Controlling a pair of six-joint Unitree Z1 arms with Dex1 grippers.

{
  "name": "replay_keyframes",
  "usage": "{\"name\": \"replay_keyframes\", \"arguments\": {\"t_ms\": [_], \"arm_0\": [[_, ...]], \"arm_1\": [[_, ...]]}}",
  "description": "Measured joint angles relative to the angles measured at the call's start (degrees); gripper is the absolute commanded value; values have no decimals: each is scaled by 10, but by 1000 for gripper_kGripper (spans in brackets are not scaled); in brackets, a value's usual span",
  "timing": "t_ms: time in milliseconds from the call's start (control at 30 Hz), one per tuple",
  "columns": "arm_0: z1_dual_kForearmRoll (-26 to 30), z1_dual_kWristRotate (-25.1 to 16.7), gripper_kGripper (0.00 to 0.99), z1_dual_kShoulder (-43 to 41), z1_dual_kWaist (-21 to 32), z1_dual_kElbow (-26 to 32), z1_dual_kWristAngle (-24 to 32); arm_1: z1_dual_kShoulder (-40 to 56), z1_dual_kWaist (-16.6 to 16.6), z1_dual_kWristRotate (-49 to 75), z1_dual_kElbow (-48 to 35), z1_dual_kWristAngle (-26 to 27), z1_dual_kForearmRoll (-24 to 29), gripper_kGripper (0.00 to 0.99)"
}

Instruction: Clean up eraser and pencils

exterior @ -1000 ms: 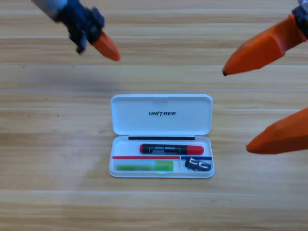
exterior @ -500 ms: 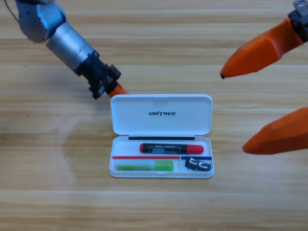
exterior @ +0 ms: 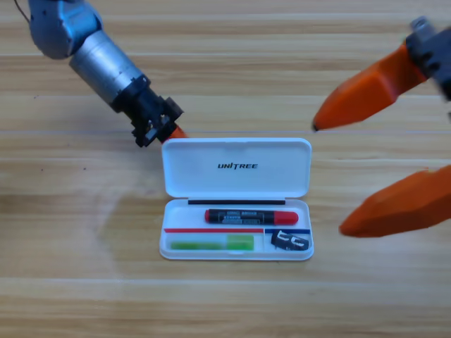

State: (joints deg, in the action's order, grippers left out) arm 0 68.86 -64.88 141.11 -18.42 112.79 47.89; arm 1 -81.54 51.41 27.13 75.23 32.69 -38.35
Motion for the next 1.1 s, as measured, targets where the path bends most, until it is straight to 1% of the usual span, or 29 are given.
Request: {"name": "replay_keyframes", "arguments": {"t_ms": [333, 467, 600, 867, 1033, 1100], "arm_0": [[0, 1, 0, -96, -31, -46, 0], [0, 1, 0, -108, -44, -61, 0], [0, -1, 0, -108, -52, -81, -5], [0, 0, 0, -113, -68, -83, -13], [2, 17, 0, -155, -68, -81, -18], [10, 23, 0, -175, -68, -69, -22]], "arm_1": [[-17, 0, 0, 0, 9, 0, 946], [-31, 0, 0, 0, 22, 0, 946], [-31, 0, 0, 0, 23, 0, 946], [-31, 0, 0, 0, 23, 0, 946], [-31, 0, 0, 0, 23, 0, 946], [-31, 0, 0, 0, 23, 0, 946]]}}
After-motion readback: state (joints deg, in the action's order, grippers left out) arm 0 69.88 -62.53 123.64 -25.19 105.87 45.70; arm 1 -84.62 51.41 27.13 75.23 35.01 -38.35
